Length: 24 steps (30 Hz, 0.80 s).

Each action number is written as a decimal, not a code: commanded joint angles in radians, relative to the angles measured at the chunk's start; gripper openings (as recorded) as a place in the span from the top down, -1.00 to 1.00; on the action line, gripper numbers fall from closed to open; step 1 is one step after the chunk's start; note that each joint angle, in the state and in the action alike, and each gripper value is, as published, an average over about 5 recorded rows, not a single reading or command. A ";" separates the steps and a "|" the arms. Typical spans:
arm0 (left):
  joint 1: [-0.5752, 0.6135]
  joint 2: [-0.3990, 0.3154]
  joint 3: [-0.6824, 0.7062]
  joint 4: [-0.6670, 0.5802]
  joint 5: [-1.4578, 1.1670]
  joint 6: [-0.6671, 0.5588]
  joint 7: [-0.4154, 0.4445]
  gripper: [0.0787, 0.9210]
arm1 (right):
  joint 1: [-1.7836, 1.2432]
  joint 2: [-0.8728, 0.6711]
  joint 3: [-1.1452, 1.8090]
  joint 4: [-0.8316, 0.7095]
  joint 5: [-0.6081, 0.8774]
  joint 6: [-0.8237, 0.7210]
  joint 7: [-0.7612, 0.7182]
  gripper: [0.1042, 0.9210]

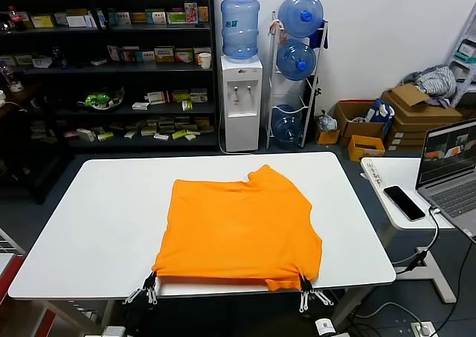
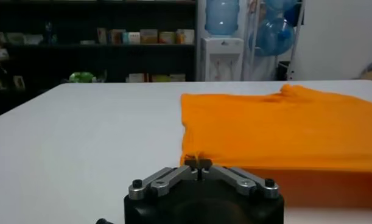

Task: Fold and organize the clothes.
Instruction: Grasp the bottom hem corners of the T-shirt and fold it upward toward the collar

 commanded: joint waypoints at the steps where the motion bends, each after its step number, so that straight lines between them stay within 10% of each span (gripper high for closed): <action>1: 0.045 0.074 0.004 -0.106 -0.059 0.003 -0.003 0.97 | 0.065 -0.054 0.008 0.085 0.107 -0.072 0.062 0.94; 11: -0.512 0.144 0.098 0.214 -0.208 0.105 0.036 0.97 | 0.619 -0.127 -0.116 -0.215 0.343 -0.293 0.120 0.94; 24: -0.594 0.145 0.165 0.376 -0.176 0.109 0.090 0.94 | 0.689 -0.172 -0.235 -0.315 0.368 -0.335 0.075 0.77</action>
